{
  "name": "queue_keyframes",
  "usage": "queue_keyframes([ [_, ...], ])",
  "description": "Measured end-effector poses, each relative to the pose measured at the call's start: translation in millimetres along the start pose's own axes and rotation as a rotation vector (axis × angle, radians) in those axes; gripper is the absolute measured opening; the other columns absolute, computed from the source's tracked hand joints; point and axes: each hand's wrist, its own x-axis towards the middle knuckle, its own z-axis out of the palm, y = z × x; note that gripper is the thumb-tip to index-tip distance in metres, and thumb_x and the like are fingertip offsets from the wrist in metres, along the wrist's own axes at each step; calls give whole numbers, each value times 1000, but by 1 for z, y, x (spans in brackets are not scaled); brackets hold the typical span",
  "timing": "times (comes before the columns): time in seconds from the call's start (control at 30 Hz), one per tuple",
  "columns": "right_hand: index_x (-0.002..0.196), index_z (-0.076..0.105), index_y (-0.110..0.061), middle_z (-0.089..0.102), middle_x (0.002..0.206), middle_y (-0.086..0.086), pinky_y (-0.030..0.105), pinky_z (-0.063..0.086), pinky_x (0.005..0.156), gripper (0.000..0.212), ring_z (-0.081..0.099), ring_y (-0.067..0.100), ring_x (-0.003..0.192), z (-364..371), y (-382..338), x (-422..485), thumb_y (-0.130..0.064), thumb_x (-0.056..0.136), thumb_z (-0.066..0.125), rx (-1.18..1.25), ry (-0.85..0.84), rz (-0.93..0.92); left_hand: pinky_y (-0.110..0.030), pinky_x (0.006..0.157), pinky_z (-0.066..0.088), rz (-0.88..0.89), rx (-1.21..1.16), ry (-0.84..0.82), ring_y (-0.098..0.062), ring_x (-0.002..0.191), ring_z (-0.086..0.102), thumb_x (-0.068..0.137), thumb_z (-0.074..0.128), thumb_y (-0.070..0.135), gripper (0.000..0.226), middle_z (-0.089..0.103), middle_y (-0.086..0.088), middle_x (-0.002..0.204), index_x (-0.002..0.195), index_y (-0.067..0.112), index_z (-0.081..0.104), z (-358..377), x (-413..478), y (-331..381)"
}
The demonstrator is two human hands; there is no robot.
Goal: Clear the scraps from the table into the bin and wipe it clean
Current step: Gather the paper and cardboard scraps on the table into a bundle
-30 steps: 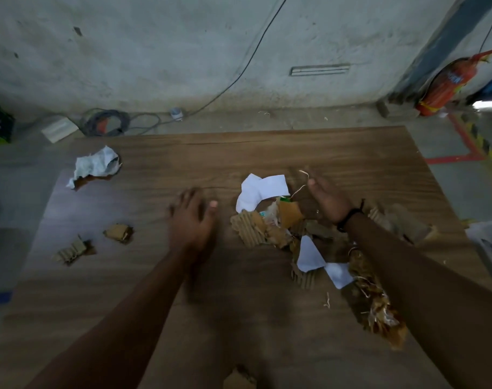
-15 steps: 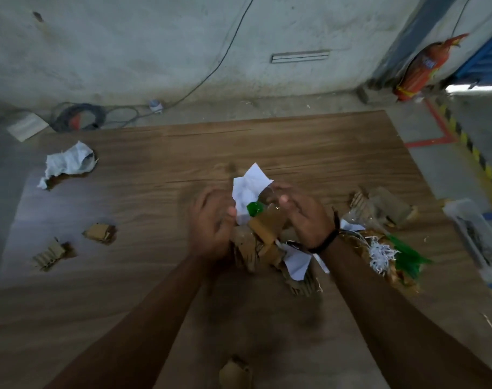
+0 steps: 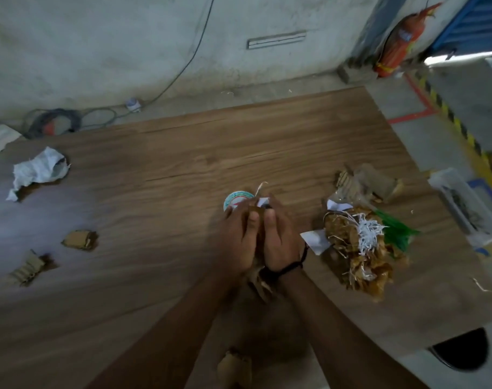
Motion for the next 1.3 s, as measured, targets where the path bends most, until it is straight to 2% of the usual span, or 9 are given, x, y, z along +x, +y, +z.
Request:
queue_keyframes([
  [0.1, 121, 57, -28, 59, 123, -14, 24, 40, 103, 37, 52, -1, 119, 3, -7, -1, -42, 98, 32, 245, 30, 30, -42, 100, 44, -90, -182, 115, -11, 115, 56, 98, 34, 48, 42, 64, 7, 119, 120, 25, 61, 9, 6, 7],
  [0.27, 100, 70, -11, 71, 101, 5, 23, 51, 82, 24, 65, 10, 97, 11, -26, -1, -10, 98, 45, 699, 81, 285, -29, 92, 50, -139, -331, 255, -5, 105, 62, 93, 46, 40, 32, 68, 8, 110, 115, 25, 64, 13, 4, 24],
  [0.4, 92, 72, -4, 71, 92, 11, 23, 52, 77, 19, 66, 11, 87, 3, -41, -1, -7, 93, 53, 662, 137, 331, -24, 86, 48, -200, -486, 332, -5, 98, 65, 88, 53, 36, 24, 71, 7, 101, 103, 24, 68, 14, 5, 35],
  [0.63, 71, 69, -10, 67, 65, 0, 19, 47, 63, 24, 59, 4, 68, -86, -65, 3, -9, 91, 56, 520, 288, 63, -47, 83, 50, 39, -540, 274, -27, 91, 64, 91, 49, 40, 31, 69, -11, 94, 94, 15, 68, 52, 11, 114],
  [0.83, 92, 68, -20, 69, 83, -5, 18, 48, 68, 29, 63, 5, 77, -165, -23, 2, -37, 90, 45, 210, 397, -34, -37, 84, 50, 213, -393, 119, -19, 94, 61, 96, 42, 37, 35, 64, -7, 98, 99, 10, 63, 121, 12, 157],
  [0.93, 92, 67, -17, 68, 89, -1, 36, 46, 77, 36, 61, 17, 85, -185, 29, 5, -38, 92, 37, -209, 301, -86, -34, 86, 48, 217, -243, 5, -14, 94, 59, 95, 40, 38, 36, 65, -3, 102, 101, 12, 64, 145, 11, 131],
  [1.0, 103, 67, -21, 66, 115, -3, 43, 39, 93, 40, 57, 19, 109, -190, 60, 8, -40, 91, 34, -434, 199, -58, -42, 93, 44, 262, 37, -36, -17, 105, 57, 95, 36, 42, 38, 64, -1, 112, 108, 18, 62, 155, 13, 104],
  [1.13, 124, 59, -27, 50, 141, -6, 54, 25, 110, 50, 39, 15, 135, -181, 85, 9, -47, 89, 31, -386, 102, 44, -51, 115, 12, 165, 415, -101, -23, 141, 29, 96, 16, 48, 55, 44, 0, 146, 137, 26, 46, 163, 11, 84],
  [1.3, 125, 58, -23, 57, 133, -5, 48, 21, 112, 61, 45, 14, 128, -176, 88, 12, -49, 87, 17, -485, 63, 95, -40, 119, 11, 116, 526, -171, -19, 145, 19, 95, 5, 45, 61, 35, -3, 152, 145, 22, 33, 170, 11, 82],
])
